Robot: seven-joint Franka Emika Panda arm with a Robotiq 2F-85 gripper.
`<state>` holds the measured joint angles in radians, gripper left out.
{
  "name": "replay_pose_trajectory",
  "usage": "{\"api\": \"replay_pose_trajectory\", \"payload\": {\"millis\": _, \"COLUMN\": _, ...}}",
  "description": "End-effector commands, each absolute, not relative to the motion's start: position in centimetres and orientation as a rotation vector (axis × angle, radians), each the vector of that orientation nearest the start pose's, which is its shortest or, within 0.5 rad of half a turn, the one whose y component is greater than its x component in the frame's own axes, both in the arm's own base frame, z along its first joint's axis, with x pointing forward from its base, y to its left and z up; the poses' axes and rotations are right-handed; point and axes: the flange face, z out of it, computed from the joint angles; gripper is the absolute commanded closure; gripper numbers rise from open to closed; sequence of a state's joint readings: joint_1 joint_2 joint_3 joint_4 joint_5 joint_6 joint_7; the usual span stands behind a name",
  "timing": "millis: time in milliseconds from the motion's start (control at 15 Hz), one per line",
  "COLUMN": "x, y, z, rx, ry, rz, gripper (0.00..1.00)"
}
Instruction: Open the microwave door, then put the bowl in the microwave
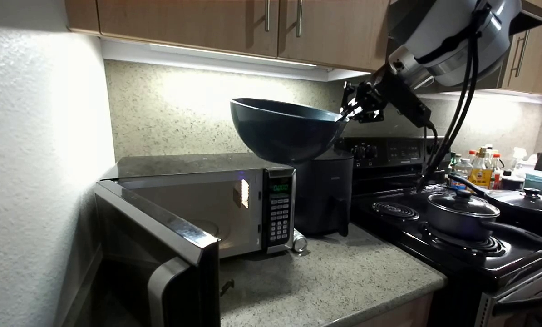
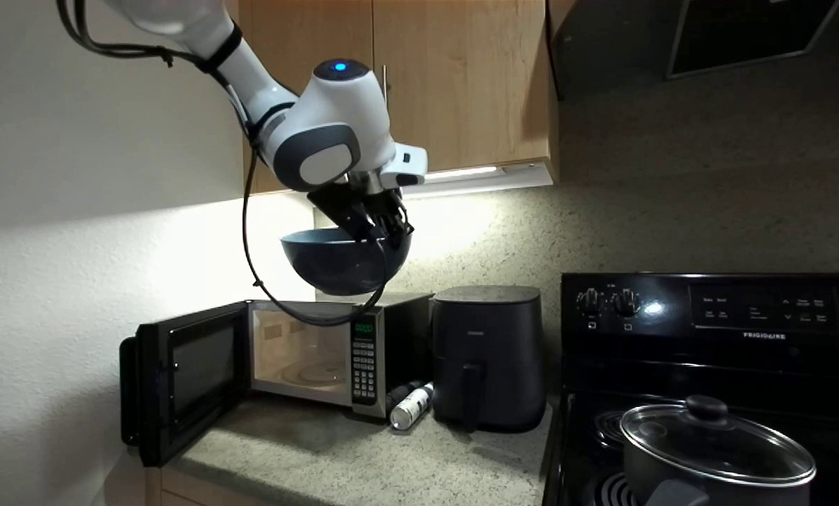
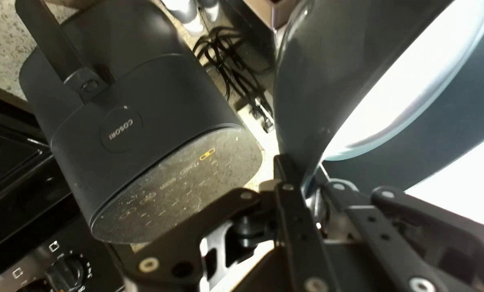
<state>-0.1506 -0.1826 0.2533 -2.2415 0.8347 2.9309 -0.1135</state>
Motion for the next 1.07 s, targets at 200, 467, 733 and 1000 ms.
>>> {"api": "replay_pose_trajectory", "payload": {"millis": 200, "x": 50.7, "y": 9.2, "z": 45.1, "rx": -2.624, "ry": 0.298, "rz": -0.844, "gripper": 0.91}}
{"api": "replay_pose_trajectory", "payload": {"millis": 467, "x": 49.8, "y": 12.0, "z": 40.5, "rx": -2.717, "ry": 0.144, "rz": -0.719, "gripper": 0.91}}
{"api": "replay_pose_trajectory", "payload": {"millis": 733, "x": 49.8, "y": 12.1, "z": 39.3, "rx": -2.721, "ry": 0.161, "rz": -0.697, "gripper": 0.9}}
{"api": "replay_pose_trajectory", "payload": {"millis": 1000, "x": 50.4, "y": 13.2, "z": 38.2, "rx": -2.665, "ry": 0.228, "rz": -0.764, "gripper": 0.91}}
